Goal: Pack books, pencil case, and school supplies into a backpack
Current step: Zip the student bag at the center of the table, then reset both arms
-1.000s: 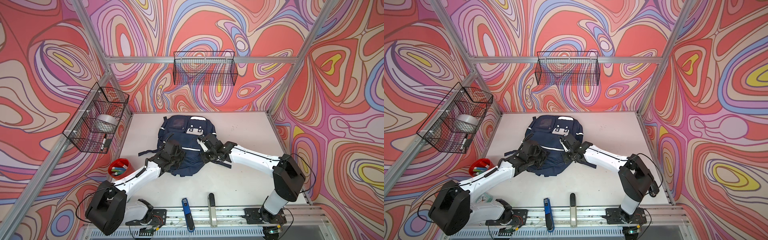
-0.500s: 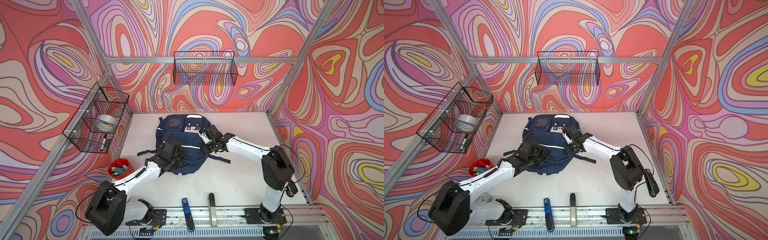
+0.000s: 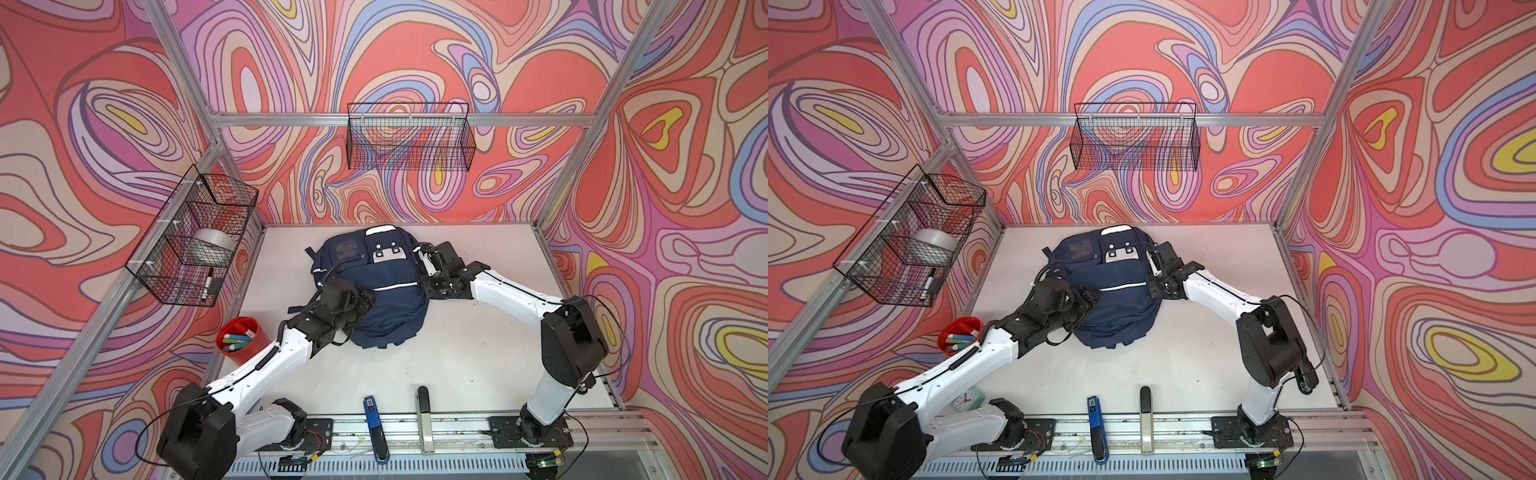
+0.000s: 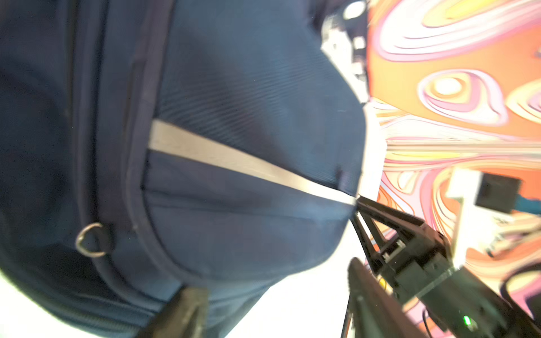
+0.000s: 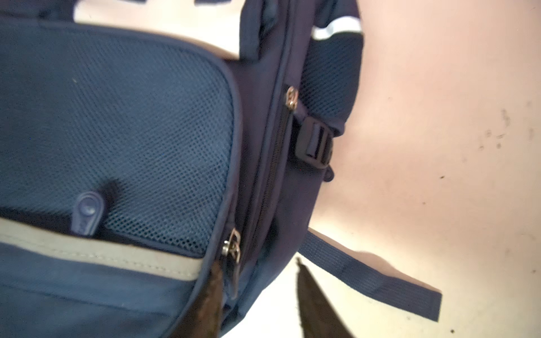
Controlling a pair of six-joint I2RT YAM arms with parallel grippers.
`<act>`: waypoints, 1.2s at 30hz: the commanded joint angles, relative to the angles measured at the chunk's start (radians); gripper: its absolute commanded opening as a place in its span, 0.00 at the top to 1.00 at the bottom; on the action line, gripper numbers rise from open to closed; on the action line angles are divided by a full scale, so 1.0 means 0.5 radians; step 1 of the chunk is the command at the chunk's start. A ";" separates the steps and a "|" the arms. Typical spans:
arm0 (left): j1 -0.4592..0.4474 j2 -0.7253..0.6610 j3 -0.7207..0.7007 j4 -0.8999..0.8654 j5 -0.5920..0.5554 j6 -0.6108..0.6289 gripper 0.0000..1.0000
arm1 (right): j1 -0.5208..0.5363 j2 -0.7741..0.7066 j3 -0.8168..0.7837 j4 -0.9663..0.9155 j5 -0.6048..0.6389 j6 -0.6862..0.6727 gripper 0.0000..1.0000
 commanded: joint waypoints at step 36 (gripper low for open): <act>0.966 0.402 -0.704 1.580 -0.722 2.304 0.00 | -0.877 -0.180 -1.819 3.073 0.281 -0.391 0.05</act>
